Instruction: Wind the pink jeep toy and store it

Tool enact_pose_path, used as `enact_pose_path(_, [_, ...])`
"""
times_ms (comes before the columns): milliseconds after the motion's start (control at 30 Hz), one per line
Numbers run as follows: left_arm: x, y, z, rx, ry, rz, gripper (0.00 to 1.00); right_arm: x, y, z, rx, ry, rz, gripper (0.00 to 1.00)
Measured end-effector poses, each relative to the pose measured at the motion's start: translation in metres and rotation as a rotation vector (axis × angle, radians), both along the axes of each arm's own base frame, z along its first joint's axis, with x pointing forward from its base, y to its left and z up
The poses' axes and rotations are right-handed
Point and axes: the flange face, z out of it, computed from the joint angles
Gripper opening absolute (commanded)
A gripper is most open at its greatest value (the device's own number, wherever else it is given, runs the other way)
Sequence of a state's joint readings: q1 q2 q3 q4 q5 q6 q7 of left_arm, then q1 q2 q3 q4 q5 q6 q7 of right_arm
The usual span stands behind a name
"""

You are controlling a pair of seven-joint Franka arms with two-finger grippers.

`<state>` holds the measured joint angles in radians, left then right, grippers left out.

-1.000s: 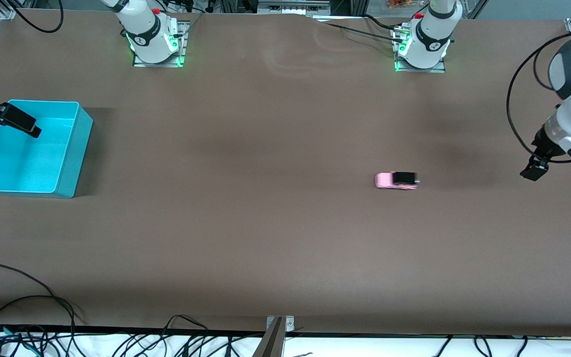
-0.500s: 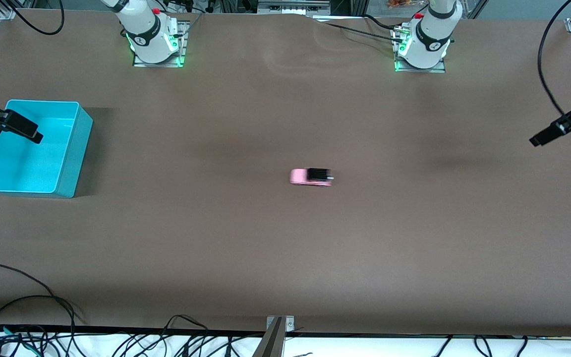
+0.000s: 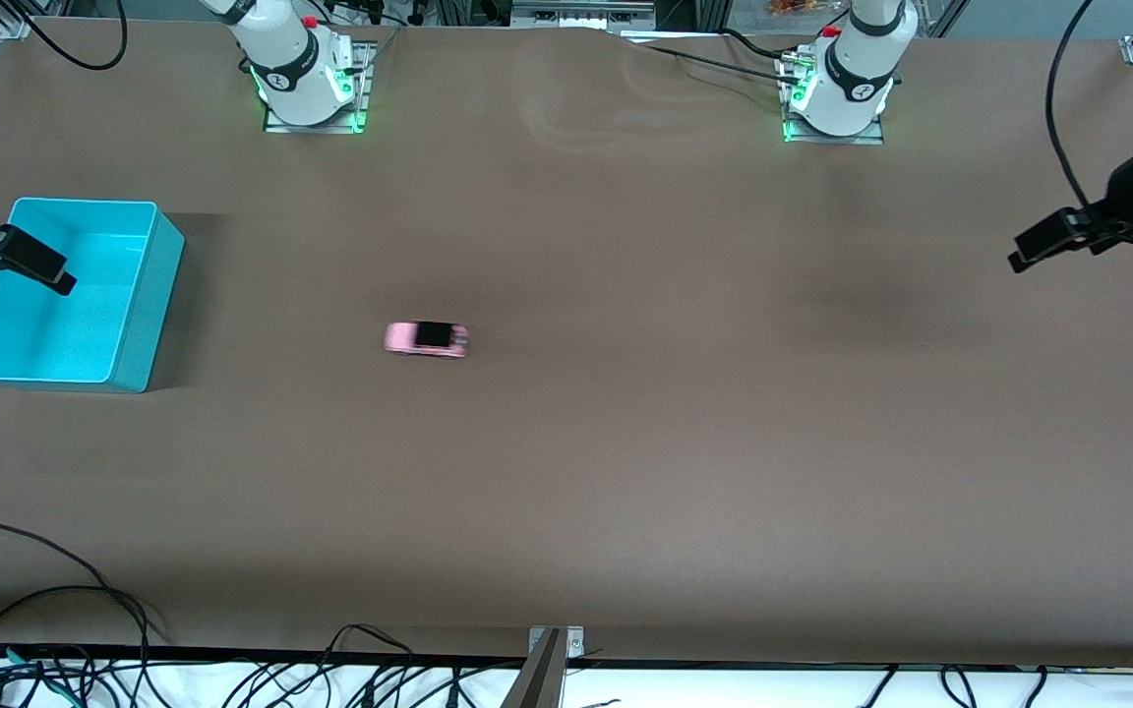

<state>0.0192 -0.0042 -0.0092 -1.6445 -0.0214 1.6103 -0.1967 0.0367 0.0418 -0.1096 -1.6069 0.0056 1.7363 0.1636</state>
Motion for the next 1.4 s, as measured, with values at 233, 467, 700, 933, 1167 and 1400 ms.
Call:
enact_pose_path(233, [0.006, -0.004, -0.008, -0.004, 0.010, -0.099, 1.00, -0.004, -0.025, 0.001, -0.001, 0.006, -0.043, 1.00])
enact_pose_path(467, [0.013, -0.015, -0.003, -0.004, -0.006, -0.136, 1.00, -0.006, -0.029, 0.000, 0.000, 0.019, -0.050, 1.00])
enact_pose_path(700, [0.014, -0.015, 0.006, -0.004, -0.023, -0.157, 1.00, -0.009, -0.029, 0.004, 0.005, 0.020, -0.050, 1.00])
enact_pose_path(933, [0.014, -0.015, 0.005, -0.004, -0.021, -0.162, 1.00, -0.014, -0.023, 0.004, 0.042, 0.054, -0.048, 1.00])
enact_pose_path(1167, [0.014, -0.015, 0.005, -0.005, -0.026, -0.202, 1.00, -0.018, -0.022, -0.005, 0.050, 0.110, -0.047, 1.00])
enact_pose_path(1400, [0.016, -0.015, 0.004, -0.005, -0.027, -0.223, 1.00, -0.008, -0.020, -0.039, 0.065, 0.183, -0.050, 1.00])
